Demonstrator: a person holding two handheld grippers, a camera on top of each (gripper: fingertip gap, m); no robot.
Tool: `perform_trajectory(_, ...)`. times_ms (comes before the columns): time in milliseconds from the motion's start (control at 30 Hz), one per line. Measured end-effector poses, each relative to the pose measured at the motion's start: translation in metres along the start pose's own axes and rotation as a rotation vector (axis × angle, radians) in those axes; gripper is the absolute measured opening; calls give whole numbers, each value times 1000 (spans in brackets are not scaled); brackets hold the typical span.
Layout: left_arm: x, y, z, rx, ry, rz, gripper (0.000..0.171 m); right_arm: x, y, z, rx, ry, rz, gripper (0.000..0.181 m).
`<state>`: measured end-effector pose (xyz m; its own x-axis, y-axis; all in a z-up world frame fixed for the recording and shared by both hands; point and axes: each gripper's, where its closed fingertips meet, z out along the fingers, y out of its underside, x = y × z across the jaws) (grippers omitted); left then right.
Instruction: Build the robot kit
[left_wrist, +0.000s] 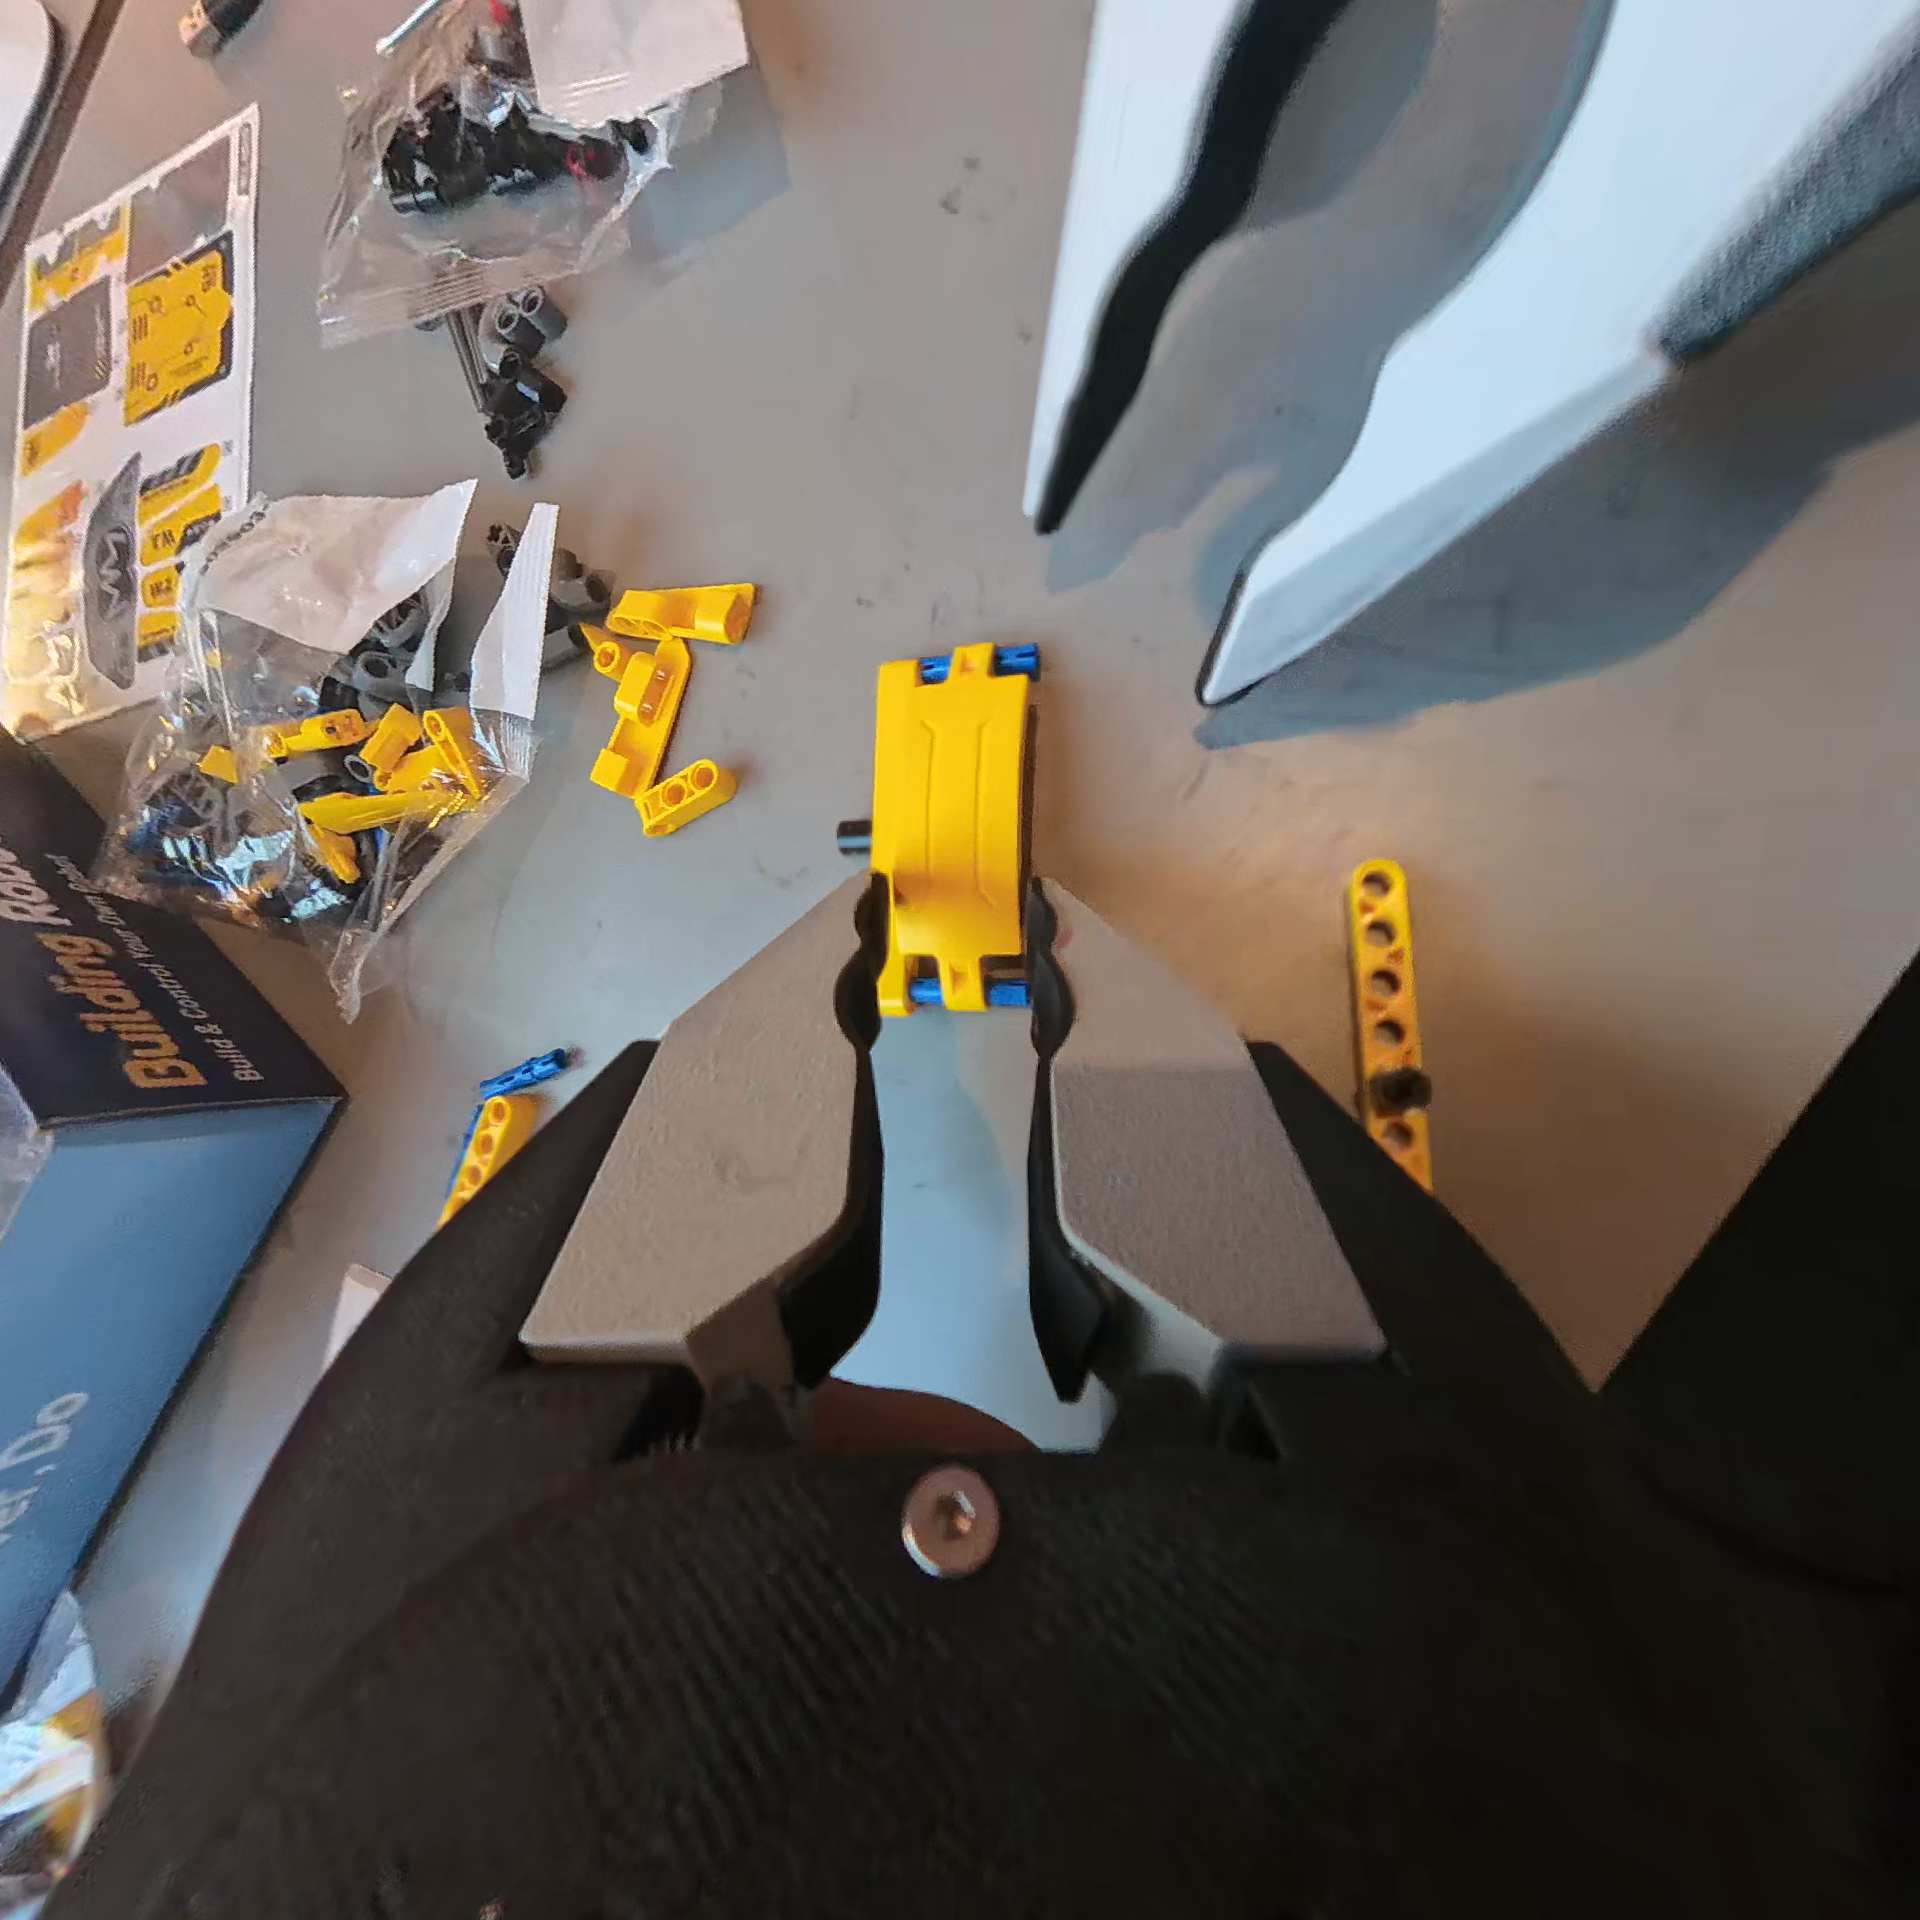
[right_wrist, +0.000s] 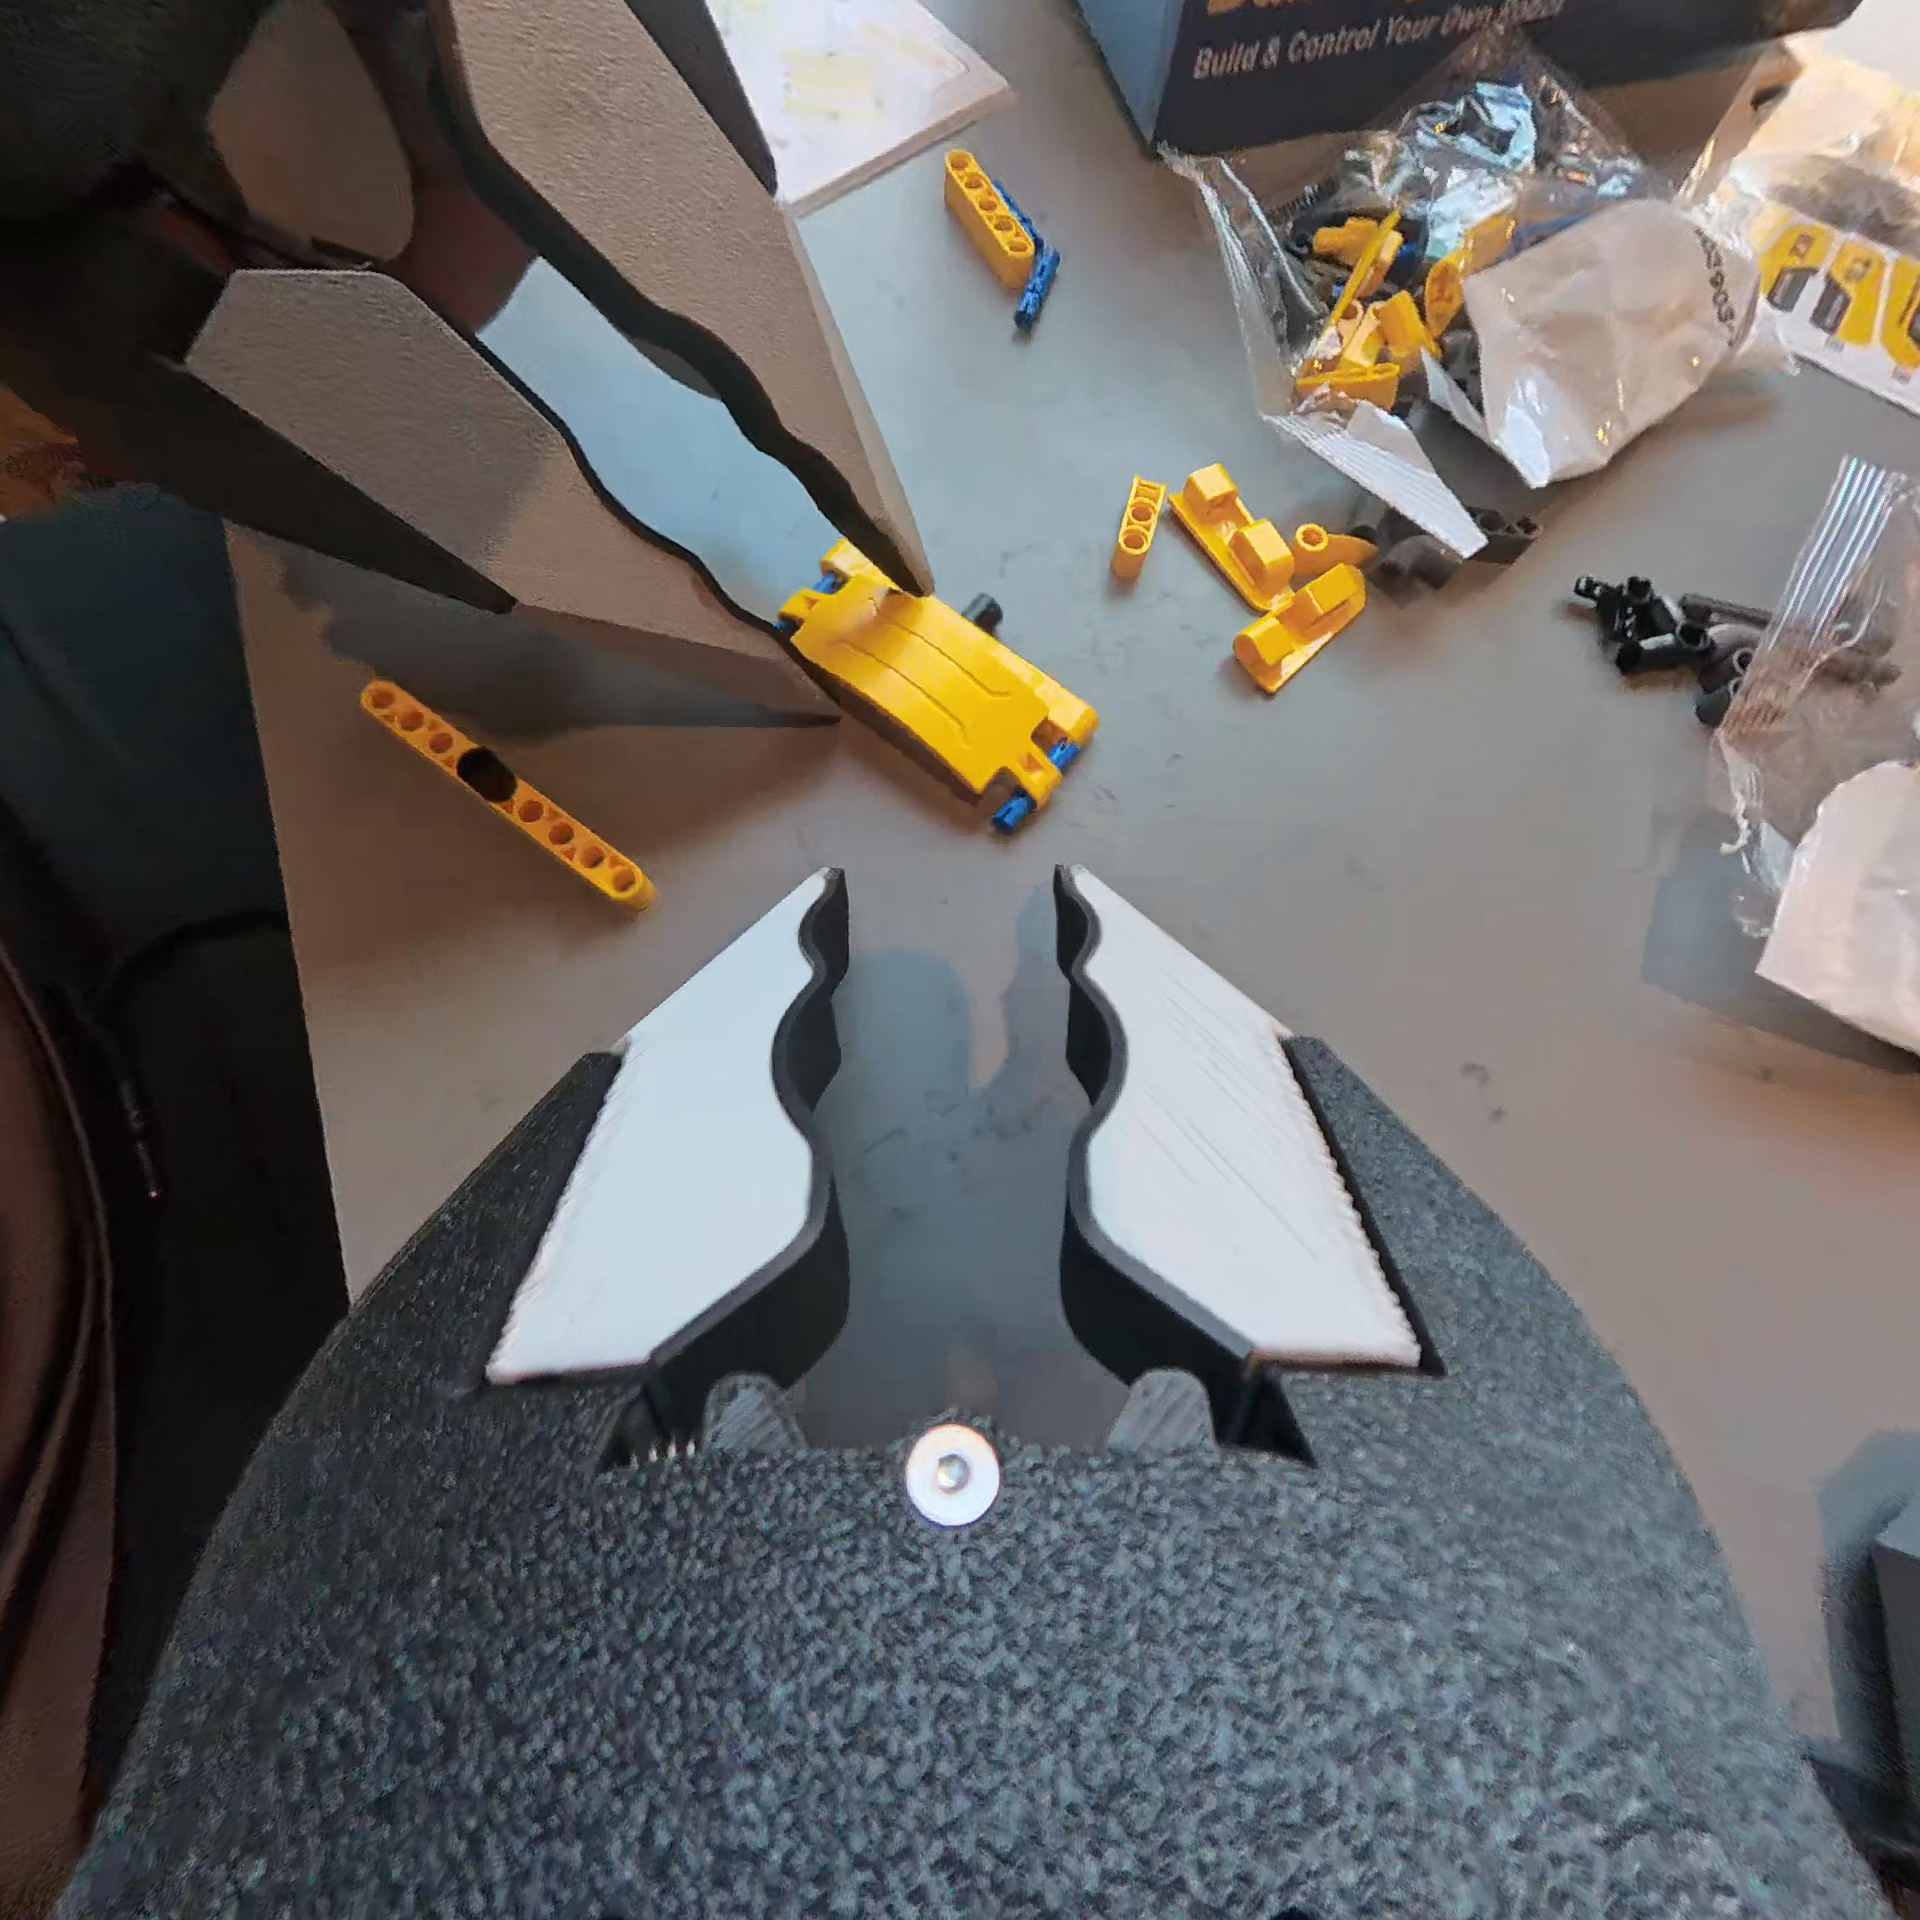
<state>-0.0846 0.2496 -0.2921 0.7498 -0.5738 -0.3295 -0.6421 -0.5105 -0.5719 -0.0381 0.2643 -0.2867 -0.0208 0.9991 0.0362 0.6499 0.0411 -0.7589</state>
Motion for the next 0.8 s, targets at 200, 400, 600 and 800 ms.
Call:
perform_trajectory(200,-11,12,-5,-3,17,102,23,3,-8,7,8,-77,-37,43)
perform_trajectory(400,-13,6,-9,48,113,101,55,4,-11,24,-50,-146,-160,50)
perform_trajectory(600,-11,2,2,52,225,118,54,3,-10,28,-83,-279,-199,53)
perform_trajectory(800,-15,3,6,53,311,144,48,4,-12,31,-82,-340,-232,54)
